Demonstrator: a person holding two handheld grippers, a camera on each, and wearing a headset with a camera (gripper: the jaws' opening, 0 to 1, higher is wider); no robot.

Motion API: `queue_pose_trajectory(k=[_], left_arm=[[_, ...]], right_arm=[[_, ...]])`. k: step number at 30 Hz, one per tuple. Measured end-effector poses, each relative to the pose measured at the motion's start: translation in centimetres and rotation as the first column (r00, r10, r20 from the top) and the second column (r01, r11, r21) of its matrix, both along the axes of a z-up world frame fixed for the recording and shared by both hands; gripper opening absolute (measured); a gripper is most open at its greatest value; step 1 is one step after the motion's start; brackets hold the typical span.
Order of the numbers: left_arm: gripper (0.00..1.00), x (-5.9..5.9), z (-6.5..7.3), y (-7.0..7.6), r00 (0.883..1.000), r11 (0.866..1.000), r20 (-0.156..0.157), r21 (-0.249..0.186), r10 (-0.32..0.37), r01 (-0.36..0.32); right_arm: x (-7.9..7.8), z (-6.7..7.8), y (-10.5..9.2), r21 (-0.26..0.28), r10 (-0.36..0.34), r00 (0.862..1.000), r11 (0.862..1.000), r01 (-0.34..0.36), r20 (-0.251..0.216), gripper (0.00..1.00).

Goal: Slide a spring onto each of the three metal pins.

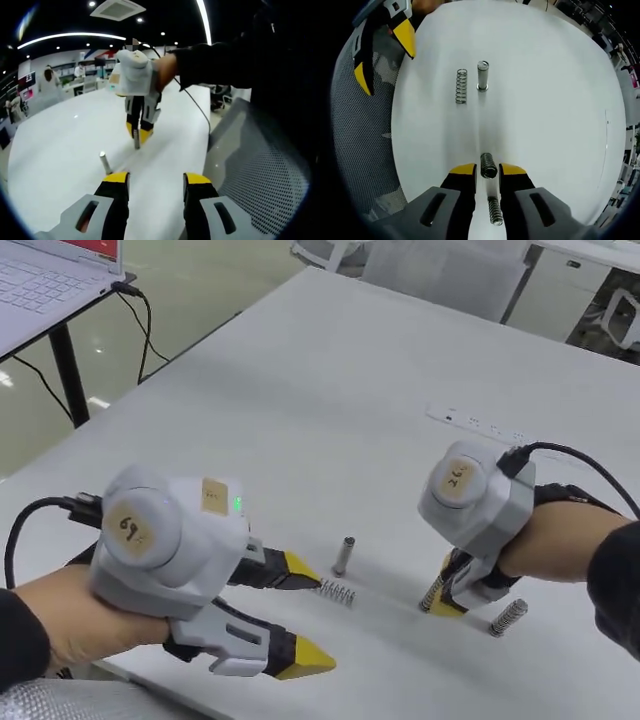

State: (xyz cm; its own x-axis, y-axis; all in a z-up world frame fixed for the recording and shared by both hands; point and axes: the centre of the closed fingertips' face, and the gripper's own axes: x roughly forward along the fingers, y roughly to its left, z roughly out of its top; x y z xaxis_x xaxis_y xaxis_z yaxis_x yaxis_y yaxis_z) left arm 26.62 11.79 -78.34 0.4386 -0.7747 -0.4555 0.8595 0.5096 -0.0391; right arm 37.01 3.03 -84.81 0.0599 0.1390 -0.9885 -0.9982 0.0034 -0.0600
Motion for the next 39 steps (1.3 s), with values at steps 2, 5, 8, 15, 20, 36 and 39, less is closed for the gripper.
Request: queue_pose_trajectory(k=[2,5,8,15,20,36,39], left_arm=[[0.37,-0.1,0.0,-0.1,1.0,1.0,0.0,0.0,-0.004,0.004],[0.37,-0.2,0.0,-0.2,1.0,1.0,-0.002,0.002,-0.011,0.011],[0.37,-0.3,-0.1,-0.3,1.0,1.0,-0.004,0.003,-0.016,0.016],[0.37,-0.4,-0.1,-0.4,1.0,1.0,-0.008,0.002,-0.024,0.024],[0.37,-0.3,0.0,-0.4,1.0,1.0,-0.007,-0.003,-0.023,0.023],[0.36,-0.4,-0.1,-0.4,1.0,1.0,-0.003,0.014,-0.025,0.026],[0.36,-0.4,-0.1,-0.4,1.0,1.0,-0.004,0.017,-0.025,0.025]], right_arm=[[0.0,0.2,-0.1,0.003,-0.004,1.0,1.0,0.004,0.007,0.16],[-0.1,0.6,-0.3,0.011,-0.012,1.0,1.0,0.012,0.018,0.17],[-0.3,1.0,-0.5,0.023,-0.022,0.999,1.0,0.021,0.026,0.17],[-1.0,1.5,-1.2,0.035,-0.042,0.999,0.999,0.041,0.028,0.17],[-1.8,1.7,-1.2,0.045,-0.049,0.998,0.998,0.048,0.024,0.16],[-5.9,1.7,0.9,0.104,-0.019,0.999,0.994,0.022,-0.03,0.16],[-6.2,1.8,1.4,0.111,-0.007,1.0,0.994,0.01,-0.026,0.16]])
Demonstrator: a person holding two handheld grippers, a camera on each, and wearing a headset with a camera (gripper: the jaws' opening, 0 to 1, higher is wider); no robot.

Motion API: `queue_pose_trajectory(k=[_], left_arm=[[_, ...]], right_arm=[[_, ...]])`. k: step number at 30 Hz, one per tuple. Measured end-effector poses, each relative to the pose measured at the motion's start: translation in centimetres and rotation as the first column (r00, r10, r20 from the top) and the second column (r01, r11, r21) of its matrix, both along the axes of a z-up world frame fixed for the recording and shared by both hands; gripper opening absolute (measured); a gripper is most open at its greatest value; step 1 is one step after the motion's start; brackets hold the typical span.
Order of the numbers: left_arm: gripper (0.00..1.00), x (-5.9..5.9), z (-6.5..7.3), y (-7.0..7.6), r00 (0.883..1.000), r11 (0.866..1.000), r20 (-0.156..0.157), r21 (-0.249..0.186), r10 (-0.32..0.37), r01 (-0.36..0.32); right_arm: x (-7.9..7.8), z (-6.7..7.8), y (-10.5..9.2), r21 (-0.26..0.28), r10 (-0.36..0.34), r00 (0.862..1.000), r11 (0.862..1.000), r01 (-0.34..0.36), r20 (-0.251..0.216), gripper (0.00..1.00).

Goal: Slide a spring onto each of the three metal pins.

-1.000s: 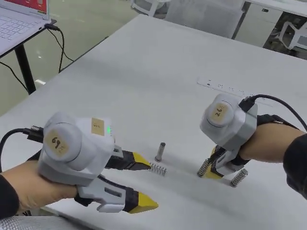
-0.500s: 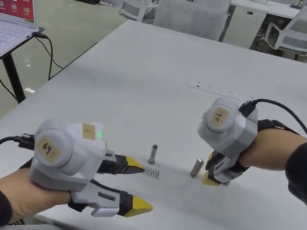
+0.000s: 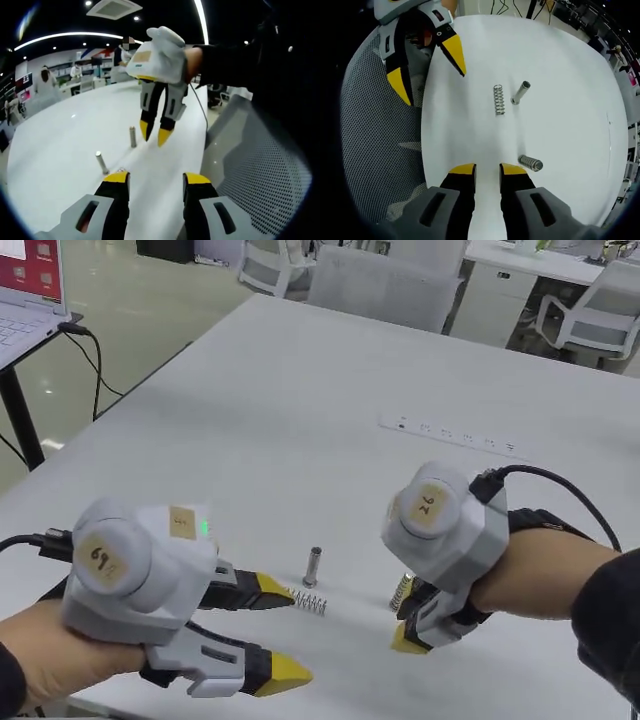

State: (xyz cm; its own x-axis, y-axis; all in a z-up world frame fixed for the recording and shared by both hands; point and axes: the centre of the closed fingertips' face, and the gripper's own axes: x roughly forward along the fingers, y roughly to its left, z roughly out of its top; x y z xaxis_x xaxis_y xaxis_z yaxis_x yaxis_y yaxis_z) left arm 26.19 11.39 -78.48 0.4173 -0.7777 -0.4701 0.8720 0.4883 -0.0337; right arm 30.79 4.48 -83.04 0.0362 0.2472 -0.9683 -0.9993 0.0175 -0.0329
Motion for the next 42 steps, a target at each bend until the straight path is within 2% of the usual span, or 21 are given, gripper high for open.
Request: queue_pose_trajectory(k=[7,11,19,26,33,42], left_arm=[[0.36,-0.2,-0.3,0.0,1.0,1.0,-0.005,0.017,-0.01,0.01],[0.36,-0.2,-0.4,0.0,1.0,1.0,-0.009,0.02,-0.012,0.012],[0.36,-0.1,-0.4,0.1,1.0,1.0,-0.011,0.02,-0.001,0.002],[0.36,0.1,-0.3,0.4,1.0,1.0,-0.009,0.011,0.015,-0.015],[0.35,1.2,0.0,1.4,0.997,0.997,0.004,-0.002,0.083,-0.083],[0.36,2.7,0.5,3.0,0.982,0.982,0.027,-0.019,0.186,-0.185]], right_arm=[[0.0,0.2,1.5,0.019,0.026,1.0,0.999,-0.026,0.009,0.16],[0.1,0.4,3.0,0.048,0.042,0.999,0.998,-0.042,0.015,0.16],[0.9,-0.2,5.0,0.065,0.075,0.997,0.995,-0.077,0.031,0.16],[1.4,-0.8,6.0,0.068,0.091,0.995,0.993,-0.093,0.033,0.16],[2.0,-1.5,6.9,0.079,0.095,0.995,0.992,-0.097,0.034,0.16],[2.5,-2.5,7.8,0.083,0.099,0.995,0.992,-0.1,0.025,0.16]])
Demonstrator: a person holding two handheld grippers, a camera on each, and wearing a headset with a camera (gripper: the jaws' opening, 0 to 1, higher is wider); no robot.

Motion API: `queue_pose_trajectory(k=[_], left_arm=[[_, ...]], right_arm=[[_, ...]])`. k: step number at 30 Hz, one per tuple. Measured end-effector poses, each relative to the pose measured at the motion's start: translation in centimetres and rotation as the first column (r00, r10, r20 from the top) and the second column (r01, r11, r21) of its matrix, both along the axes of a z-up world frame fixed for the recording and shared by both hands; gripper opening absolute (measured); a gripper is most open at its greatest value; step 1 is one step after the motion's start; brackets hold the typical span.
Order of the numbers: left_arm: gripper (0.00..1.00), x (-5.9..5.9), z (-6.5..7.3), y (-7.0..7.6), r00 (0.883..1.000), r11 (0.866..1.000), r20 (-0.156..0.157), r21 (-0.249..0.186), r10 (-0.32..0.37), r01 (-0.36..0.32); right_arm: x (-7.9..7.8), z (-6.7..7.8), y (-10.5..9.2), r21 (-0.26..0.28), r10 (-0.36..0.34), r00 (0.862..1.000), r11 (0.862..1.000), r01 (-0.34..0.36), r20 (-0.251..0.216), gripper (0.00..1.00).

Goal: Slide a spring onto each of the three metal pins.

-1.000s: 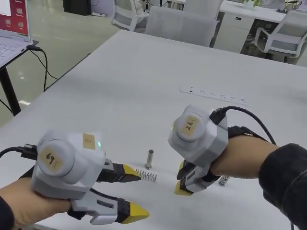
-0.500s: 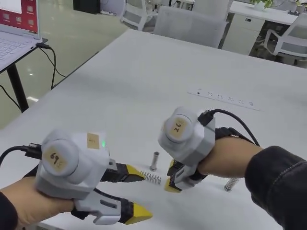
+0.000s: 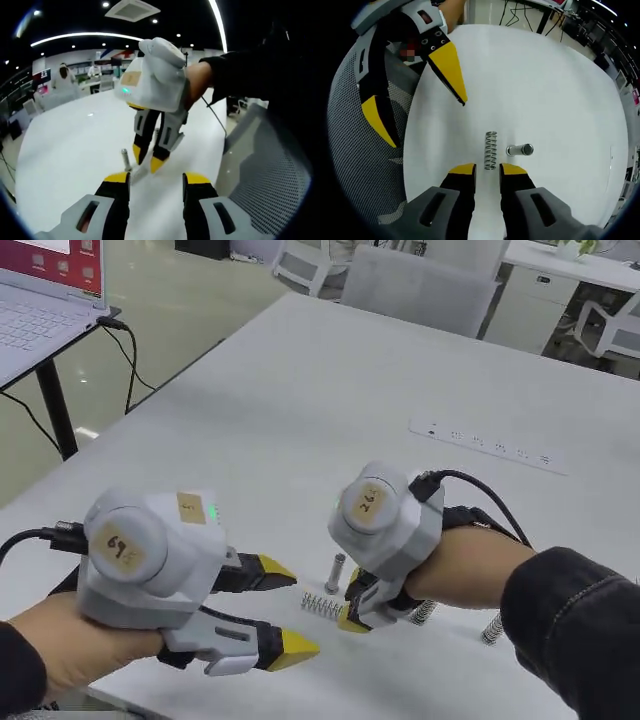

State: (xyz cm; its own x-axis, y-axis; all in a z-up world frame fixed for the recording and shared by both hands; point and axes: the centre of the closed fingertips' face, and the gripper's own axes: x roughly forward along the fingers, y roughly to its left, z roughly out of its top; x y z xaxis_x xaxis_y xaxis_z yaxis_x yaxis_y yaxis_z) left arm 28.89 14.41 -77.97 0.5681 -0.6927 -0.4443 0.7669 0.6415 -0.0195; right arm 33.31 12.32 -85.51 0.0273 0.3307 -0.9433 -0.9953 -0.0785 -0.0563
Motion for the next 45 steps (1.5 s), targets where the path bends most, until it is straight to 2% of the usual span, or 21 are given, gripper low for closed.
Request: queue_pose_trajectory(k=[13,18,21,23,31,38,42,45], left_arm=[[0.36,1.0,0.7,1.3,0.997,0.997,0.034,-0.002,0.074,-0.074],[0.36,1.3,0.8,1.6,0.994,0.995,0.043,-0.006,0.097,-0.097],[0.36,1.3,0.9,1.7,0.994,0.995,0.043,-0.01,0.103,-0.103],[0.36,1.4,0.9,1.8,0.993,0.994,0.044,-0.008,0.106,-0.106],[0.35,1.2,0.8,1.6,0.994,0.995,0.038,-0.002,0.099,-0.099],[0.35,1.0,0.6,1.3,0.996,0.997,0.032,0.007,0.08,-0.08],[0.35,0.9,0.4,1.1,0.997,0.998,0.03,0.013,0.067,-0.068],[0.35,0.8,0.3,0.9,0.998,0.998,0.027,0.018,0.054,-0.054]], right_arm=[[-0.1,-1.3,0.3,-0.027,0.01,1.0,1.0,-0.01,-0.025,0.16],[-0.1,-1.2,0.4,-0.023,-0.001,0.999,1.0,0.0,-0.041,0.15],[-0.1,-1.2,0.4,-0.021,-0.007,0.999,1.0,0.006,-0.043,0.14],[-0.2,-1.2,0.2,-0.031,-0.001,0.999,1.0,0.0,-0.034,0.08],[-0.3,-1.3,-0.4,-0.043,-0.011,1.0,0.999,0.01,-0.026,0.08],[-0.8,-0.4,-1.1,-0.036,-0.022,1.0,0.999,0.021,-0.018,0.07],[-1.2,0.8,-1.5,-0.027,-0.018,1.0,0.999,0.017,-0.005,0.07],[-2.1,2.1,-1.4,0.002,-0.016,1.0,1.0,0.016,-0.023,0.07]])
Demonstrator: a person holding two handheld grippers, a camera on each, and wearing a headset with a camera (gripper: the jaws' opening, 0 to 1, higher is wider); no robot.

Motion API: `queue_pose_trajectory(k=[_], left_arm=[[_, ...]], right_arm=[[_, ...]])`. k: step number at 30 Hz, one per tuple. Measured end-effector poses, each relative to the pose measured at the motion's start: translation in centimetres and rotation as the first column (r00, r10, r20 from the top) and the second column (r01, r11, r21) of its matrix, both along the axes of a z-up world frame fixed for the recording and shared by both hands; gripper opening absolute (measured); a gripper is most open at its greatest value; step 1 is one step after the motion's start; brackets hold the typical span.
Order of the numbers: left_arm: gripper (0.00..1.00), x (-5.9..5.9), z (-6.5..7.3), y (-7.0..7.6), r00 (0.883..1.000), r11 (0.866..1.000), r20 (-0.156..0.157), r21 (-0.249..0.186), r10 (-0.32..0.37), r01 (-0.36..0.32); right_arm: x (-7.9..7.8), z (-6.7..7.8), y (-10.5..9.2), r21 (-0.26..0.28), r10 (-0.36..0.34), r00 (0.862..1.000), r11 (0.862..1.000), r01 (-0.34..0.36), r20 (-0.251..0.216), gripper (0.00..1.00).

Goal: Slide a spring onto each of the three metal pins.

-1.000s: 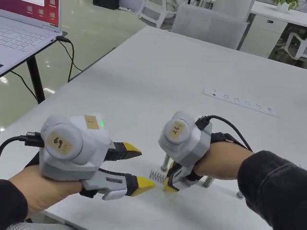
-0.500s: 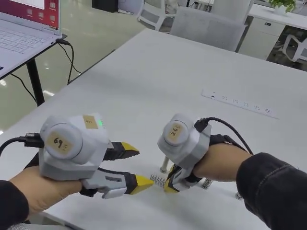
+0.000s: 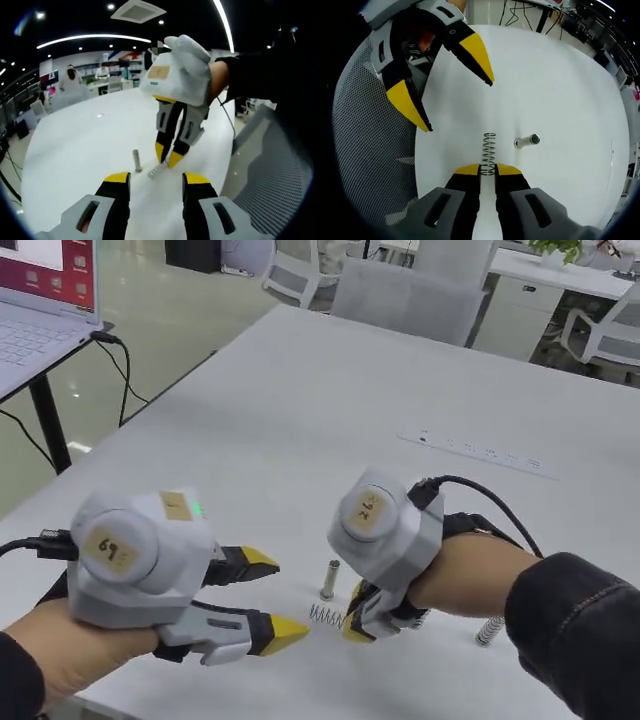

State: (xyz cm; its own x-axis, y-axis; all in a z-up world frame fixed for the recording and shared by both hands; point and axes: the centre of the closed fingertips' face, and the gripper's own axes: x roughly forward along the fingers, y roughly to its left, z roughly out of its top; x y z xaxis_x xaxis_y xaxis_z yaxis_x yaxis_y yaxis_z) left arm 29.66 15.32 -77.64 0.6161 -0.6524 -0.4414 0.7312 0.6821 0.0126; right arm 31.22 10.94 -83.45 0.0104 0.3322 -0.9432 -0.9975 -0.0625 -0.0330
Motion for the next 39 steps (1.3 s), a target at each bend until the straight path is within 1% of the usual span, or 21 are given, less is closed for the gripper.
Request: queue_pose_trajectory(k=[5,9,16,18,21,27,29,33,39], left_arm=[[0.35,-0.2,-0.1,-0.4,1.0,1.0,-0.003,0.006,-0.022,0.022],[0.35,-0.6,-0.1,-0.9,0.999,0.999,-0.003,0.005,-0.052,0.052],[0.33,-1.5,-0.2,-2.0,0.993,0.993,-0.006,0.01,-0.114,0.114],[0.32,-1.7,-0.2,-2.2,0.991,0.991,-0.005,0.004,-0.131,0.131],[0.29,-2.1,0.0,-2.8,0.987,0.987,0.001,-0.007,-0.161,0.161],[0.23,-2.7,-0.2,-3.3,0.98,0.98,-0.006,-0.004,-0.2,0.2],[0.21,-2.8,-0.1,-3.5,0.977,0.977,-0.002,-0.004,-0.214,0.214],[0.18,-3.0,-0.1,-3.7,0.974,0.974,0.001,-0.006,-0.225,0.225],[0.11,-3.2,0.0,-3.9,0.97,0.97,0.007,-0.006,-0.244,0.244]], right_arm=[[-1.4,1.5,-0.1,0.031,0.018,1.0,0.999,-0.018,-0.009,0.07],[-2.3,2.2,-0.4,0.039,0.04,0.999,0.998,-0.04,-0.006,0.07],[-3.4,3.1,-0.8,0.043,0.072,0.997,0.996,-0.072,0.005,0.07],[-3.8,3.4,-0.8,0.046,0.085,0.996,0.995,-0.085,0.007,0.07],[-4.3,3.8,-0.6,0.054,0.104,0.995,0.993,-0.104,0.006,0.08],[-4.9,4.3,-0.4,0.062,0.137,0.99,0.989,-0.138,0.015,0.08],[-5.1,4.4,-0.4,0.063,0.15,0.989,0.987,-0.151,0.021,0.08],[-5.2,4.6,-0.3,0.065,0.163,0.986,0.984,-0.165,0.028,0.08],[-5.7,4.9,0.0,0.075,0.197,0.98,0.977,-0.199,0.033,0.08]])
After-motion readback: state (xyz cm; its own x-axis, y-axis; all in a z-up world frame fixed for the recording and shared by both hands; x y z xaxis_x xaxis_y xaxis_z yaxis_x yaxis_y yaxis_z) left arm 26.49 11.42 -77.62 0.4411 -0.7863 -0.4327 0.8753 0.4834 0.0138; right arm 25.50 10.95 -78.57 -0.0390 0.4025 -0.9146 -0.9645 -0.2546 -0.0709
